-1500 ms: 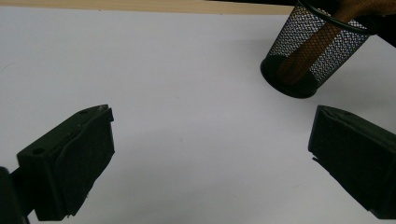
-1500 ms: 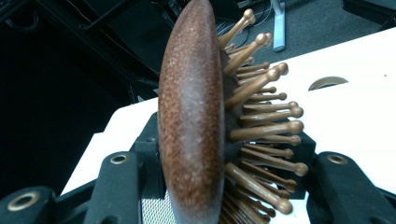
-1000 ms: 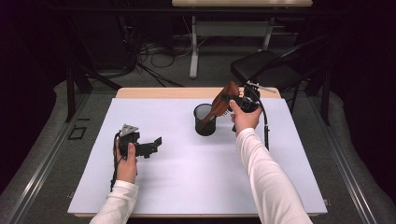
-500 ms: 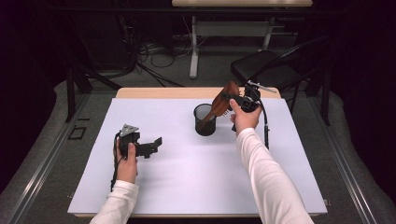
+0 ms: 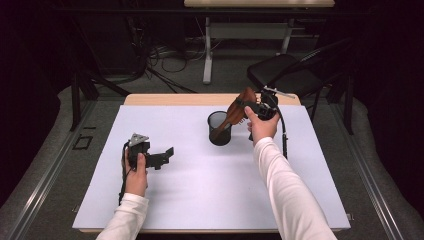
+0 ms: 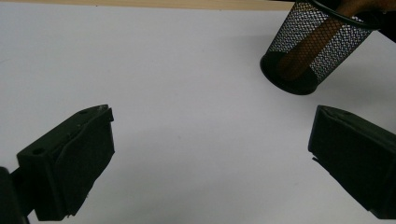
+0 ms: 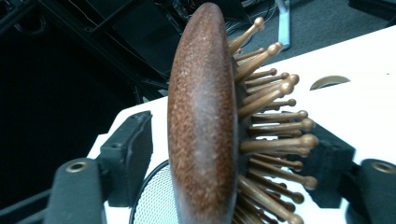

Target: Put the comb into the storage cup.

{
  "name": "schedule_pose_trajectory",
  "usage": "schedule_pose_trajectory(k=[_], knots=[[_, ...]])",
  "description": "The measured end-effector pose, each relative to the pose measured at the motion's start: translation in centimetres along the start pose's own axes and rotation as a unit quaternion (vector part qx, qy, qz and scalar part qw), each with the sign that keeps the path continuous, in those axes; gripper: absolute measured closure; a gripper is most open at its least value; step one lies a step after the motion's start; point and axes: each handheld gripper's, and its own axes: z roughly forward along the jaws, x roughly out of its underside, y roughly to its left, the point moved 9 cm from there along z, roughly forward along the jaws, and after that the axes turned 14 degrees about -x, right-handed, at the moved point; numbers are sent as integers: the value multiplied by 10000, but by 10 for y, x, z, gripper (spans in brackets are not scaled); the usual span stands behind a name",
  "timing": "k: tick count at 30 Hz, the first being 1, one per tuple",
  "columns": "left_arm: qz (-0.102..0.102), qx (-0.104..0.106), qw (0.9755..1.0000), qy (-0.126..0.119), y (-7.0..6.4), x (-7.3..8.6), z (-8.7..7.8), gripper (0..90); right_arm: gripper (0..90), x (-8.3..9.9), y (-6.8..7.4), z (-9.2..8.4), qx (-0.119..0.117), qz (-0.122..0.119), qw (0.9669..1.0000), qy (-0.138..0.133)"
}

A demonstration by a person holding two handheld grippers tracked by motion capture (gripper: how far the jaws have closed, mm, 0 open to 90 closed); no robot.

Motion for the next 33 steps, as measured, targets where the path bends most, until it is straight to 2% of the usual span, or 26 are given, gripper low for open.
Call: schedule_pose_trajectory(k=[10,29,33], knots=[[-2,0,10000,0,0,0,0,3,163,1,-2,1,57,-85,9999,47],[-11,-6,10000,6,0,0,0,3,132,-1,-2,-2,91,-197,9997,147],[-18,-8,10000,2,0,0,0,3,87,-4,-1,-5,70,-282,9995,126]])
